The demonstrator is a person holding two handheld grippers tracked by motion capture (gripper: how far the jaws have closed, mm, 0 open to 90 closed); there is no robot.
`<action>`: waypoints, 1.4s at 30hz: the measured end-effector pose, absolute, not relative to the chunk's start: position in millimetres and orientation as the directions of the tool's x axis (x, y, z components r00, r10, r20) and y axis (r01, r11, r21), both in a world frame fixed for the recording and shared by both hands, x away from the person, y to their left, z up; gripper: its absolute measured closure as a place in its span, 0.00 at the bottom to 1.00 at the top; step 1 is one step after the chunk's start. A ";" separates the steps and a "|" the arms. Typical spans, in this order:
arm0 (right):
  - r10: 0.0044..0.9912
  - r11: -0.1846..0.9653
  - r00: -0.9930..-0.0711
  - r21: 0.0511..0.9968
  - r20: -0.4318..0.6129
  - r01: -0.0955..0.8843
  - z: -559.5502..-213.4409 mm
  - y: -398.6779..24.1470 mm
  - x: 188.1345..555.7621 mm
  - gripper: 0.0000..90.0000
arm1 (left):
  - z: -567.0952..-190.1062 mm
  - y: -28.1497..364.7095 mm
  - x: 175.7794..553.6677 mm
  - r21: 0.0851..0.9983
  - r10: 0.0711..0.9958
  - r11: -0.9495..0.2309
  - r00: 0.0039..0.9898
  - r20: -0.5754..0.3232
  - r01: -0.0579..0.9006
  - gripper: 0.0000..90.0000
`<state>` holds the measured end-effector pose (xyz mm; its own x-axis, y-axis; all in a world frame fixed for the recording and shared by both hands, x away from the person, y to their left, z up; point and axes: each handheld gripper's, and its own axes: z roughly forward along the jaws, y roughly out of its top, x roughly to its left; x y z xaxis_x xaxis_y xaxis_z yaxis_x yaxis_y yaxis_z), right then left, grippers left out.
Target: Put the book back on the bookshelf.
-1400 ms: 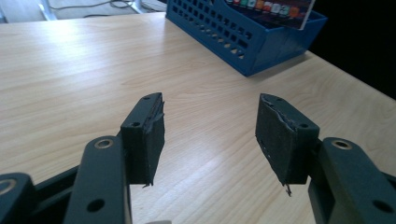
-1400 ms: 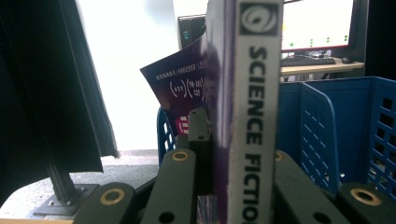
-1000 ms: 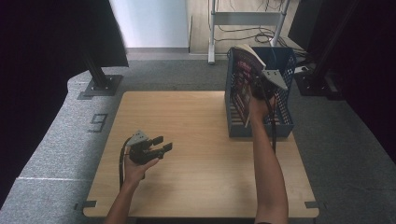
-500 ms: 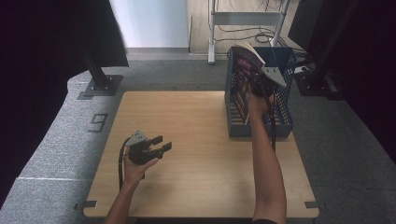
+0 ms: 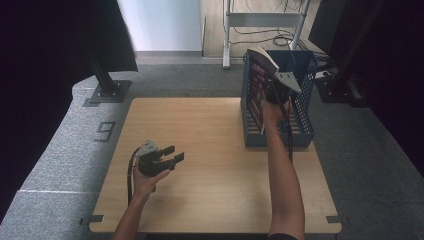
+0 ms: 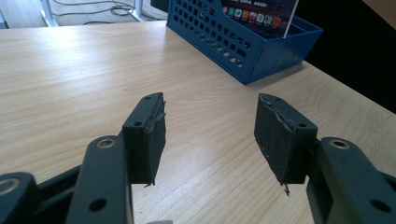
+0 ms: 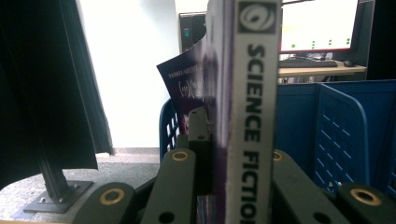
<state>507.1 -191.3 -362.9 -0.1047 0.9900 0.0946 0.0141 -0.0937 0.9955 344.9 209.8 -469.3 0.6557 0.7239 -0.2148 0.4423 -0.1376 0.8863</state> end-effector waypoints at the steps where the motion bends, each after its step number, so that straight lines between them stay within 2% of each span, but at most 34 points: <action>1: 0.990 -0.094 -0.102 0.995 0.095 0.014 -362.9 -191.2 507.9 0.90 | -469.2 209.7 344.8 0.887 0.724 -0.137 0.656 -0.215 0.442 0.48; 7: 0.990 -0.106 -0.094 0.994 0.106 0.006 -365.7 -190.7 514.5 0.91 | -470.3 209.3 345.9 0.886 0.724 -0.138 0.656 -0.215 0.442 0.48; 23: 0.991 -0.065 -0.115 0.995 0.074 0.078 -400.2 -177.9 527.4 0.90 | -472.0 210.0 347.2 0.882 0.724 -0.147 0.657 -0.212 0.447 0.48; 33: 0.988 -0.054 -0.138 0.996 0.064 0.075 -404.2 -174.8 517.2 0.89 | -472.1 208.1 346.5 0.881 0.721 -0.155 0.661 -0.208 0.446 0.48; 42: 0.988 -0.028 -0.146 0.991 0.047 0.133 -406.3 -175.3 502.8 0.88 | -471.5 205.7 344.3 0.880 0.719 -0.164 0.665 -0.203 0.445 0.48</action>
<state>502.8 -175.3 -406.3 -0.1464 0.9881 0.0474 0.1326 -0.0279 0.9908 344.3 205.7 -471.5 0.6652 0.7187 -0.2027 0.4453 -0.1639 0.8802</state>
